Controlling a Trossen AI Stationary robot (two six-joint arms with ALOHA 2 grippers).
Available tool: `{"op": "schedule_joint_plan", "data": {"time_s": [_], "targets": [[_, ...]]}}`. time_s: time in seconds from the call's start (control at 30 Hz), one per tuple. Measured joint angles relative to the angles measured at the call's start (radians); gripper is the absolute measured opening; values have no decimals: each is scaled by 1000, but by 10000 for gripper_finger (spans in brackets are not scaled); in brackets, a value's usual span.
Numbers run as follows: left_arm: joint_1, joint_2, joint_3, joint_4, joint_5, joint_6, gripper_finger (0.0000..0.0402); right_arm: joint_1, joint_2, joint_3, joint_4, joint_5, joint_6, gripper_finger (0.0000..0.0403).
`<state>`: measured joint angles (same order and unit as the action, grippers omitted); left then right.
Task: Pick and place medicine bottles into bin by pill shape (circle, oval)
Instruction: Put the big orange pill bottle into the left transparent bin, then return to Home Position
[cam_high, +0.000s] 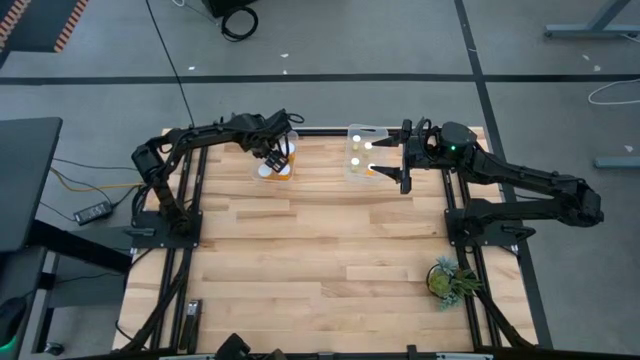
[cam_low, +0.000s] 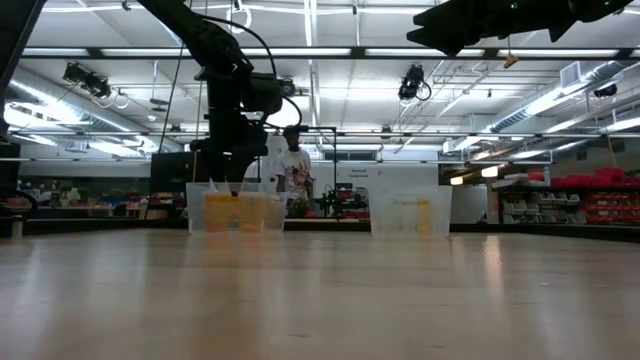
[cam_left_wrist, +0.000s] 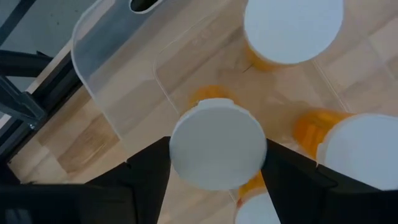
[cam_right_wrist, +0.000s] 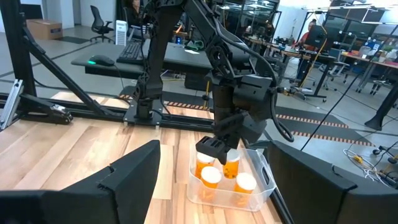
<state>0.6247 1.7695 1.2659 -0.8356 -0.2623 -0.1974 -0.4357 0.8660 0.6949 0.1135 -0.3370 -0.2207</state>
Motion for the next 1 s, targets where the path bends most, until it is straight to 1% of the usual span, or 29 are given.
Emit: {"op": "schedule_joint_plan", "data": {"time_s": [0.5,0.6,0.77,0.9,1.0], "targets": [[0,0,8,-5,-2,25,256,0,0,0,0,0,0,305],[0,1,62,-53,-3,37,255,0,0,0,0,0,0,305],[-18,1,202,-152,-4,37,256,0,0,0,0,0,0,305],[-62,1,310,-231,-4,67,250,0,-1,0,-3,-2,-7,305],[-110,-19,344,-266,-16,117,242,-2,-30,0,-9,-37,-26,305]]}}
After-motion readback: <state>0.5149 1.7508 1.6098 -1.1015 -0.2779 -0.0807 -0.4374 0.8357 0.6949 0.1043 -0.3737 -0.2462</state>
